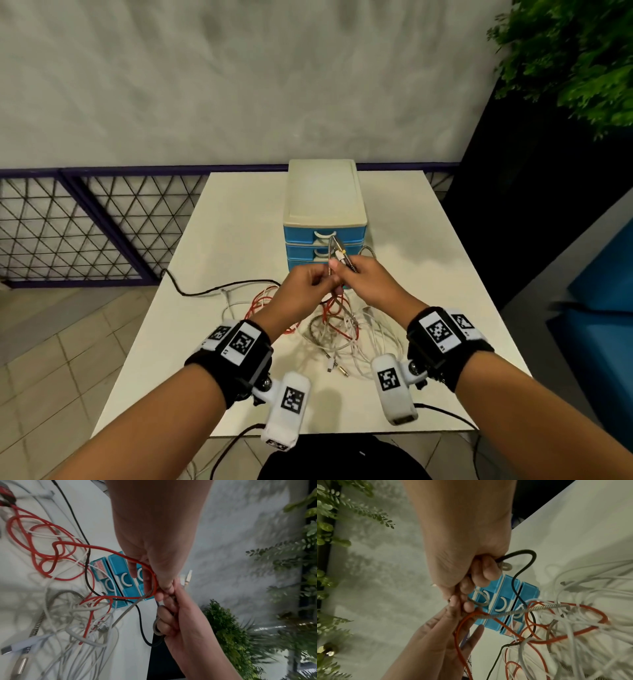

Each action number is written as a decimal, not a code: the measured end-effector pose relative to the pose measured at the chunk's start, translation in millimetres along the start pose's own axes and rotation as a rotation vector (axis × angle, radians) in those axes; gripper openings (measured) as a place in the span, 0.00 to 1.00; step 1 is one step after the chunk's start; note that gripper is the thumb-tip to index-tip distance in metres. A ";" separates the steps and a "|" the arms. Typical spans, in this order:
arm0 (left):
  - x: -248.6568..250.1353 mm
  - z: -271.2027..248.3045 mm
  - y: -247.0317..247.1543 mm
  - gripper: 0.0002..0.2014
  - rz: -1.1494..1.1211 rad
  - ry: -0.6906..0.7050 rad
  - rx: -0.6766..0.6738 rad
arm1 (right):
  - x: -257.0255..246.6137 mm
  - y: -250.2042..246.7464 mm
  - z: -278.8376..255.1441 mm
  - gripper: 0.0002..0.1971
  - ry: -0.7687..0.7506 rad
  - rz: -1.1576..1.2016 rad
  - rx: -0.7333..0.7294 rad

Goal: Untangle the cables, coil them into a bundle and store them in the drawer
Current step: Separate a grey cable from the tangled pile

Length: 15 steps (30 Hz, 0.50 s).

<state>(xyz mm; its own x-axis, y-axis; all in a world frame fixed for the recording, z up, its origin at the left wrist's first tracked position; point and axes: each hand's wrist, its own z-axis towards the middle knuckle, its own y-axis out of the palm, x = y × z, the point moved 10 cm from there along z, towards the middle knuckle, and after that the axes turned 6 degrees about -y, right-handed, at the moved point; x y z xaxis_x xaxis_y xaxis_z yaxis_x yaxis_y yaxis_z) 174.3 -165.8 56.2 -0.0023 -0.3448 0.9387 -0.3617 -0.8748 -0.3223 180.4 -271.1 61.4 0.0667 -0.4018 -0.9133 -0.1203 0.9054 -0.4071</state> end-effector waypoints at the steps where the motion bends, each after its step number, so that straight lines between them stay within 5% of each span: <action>1: -5.0 -0.2 1.5 0.11 -0.004 -0.015 -0.017 | -3.6 -5.1 0.3 0.12 -0.008 0.015 0.029; 8: -19.9 -1.5 6.4 0.10 -0.023 -0.030 -0.026 | -5.5 -3.4 -4.4 0.10 0.052 0.079 -0.056; 15: -29.3 -5.6 24.3 0.09 0.057 -0.017 -0.133 | -28.9 -36.9 2.6 0.05 0.008 0.215 0.216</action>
<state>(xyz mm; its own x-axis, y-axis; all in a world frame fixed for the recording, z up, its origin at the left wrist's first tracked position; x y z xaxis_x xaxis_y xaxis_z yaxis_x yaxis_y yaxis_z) 160.3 -175.1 21.5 -0.0113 -0.3993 0.9168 -0.4814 -0.8014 -0.3549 185.5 -292.5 102.9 0.0542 -0.1984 -0.9786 0.0823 0.9776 -0.1937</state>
